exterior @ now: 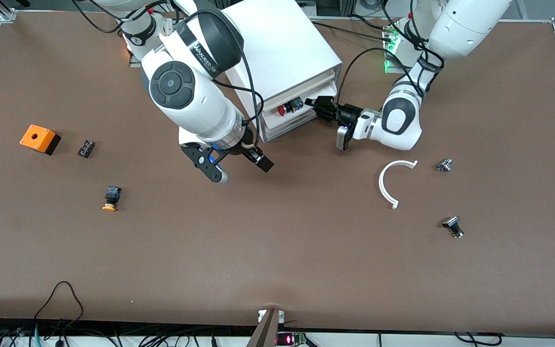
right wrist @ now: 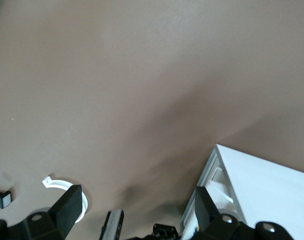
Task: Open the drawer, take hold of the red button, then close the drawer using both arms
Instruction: 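Pull the drawer open with the left gripper while the right gripper hovers, then grasp the red button in the drawer with the right gripper, then lift the red button out with the right gripper while the left gripper withdraws, then set the red button by the yellow button while the left gripper pushes drawer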
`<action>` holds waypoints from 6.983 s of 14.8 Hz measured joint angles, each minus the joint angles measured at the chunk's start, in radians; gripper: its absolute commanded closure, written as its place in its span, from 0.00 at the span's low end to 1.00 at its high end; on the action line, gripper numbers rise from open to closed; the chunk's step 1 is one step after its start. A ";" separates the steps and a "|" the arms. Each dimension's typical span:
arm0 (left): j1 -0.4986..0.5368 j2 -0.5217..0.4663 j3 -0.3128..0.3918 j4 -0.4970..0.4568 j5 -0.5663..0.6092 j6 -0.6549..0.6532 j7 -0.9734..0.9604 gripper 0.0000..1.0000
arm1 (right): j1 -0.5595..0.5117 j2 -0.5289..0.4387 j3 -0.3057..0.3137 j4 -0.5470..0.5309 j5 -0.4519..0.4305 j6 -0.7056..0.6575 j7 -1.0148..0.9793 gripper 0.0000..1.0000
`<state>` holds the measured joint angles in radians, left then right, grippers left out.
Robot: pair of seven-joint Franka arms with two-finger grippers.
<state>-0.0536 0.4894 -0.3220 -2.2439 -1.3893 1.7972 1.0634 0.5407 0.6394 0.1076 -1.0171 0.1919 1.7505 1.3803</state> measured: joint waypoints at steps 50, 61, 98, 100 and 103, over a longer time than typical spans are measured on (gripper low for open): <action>0.226 0.142 0.031 1.064 1.448 -0.382 -1.005 0.00 | 0.215 0.167 -0.033 0.054 -0.119 0.226 0.203 1.00; 0.168 0.217 0.032 1.034 1.561 -0.385 -1.210 0.00 | -0.167 0.070 -0.040 0.048 -0.038 -0.101 -0.672 1.00; -0.132 0.001 -0.205 0.426 1.474 0.128 -2.190 0.03 | -0.351 -0.154 -0.203 -0.672 0.017 0.487 -1.435 0.01; -0.132 0.001 -0.234 0.413 1.474 0.121 -2.195 0.03 | -0.355 -0.194 -0.204 -0.665 -0.015 0.460 -1.436 0.01; -0.132 0.001 -0.264 0.409 1.472 0.102 -2.200 0.03 | -0.398 -0.259 -0.199 -0.661 -0.057 0.377 -1.437 0.01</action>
<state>-0.1860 0.4899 -0.5859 -1.8350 0.0829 1.8996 -1.1361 0.1425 0.3809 -0.0912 -1.6783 0.1345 2.1278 -0.0566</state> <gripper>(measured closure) 0.026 0.004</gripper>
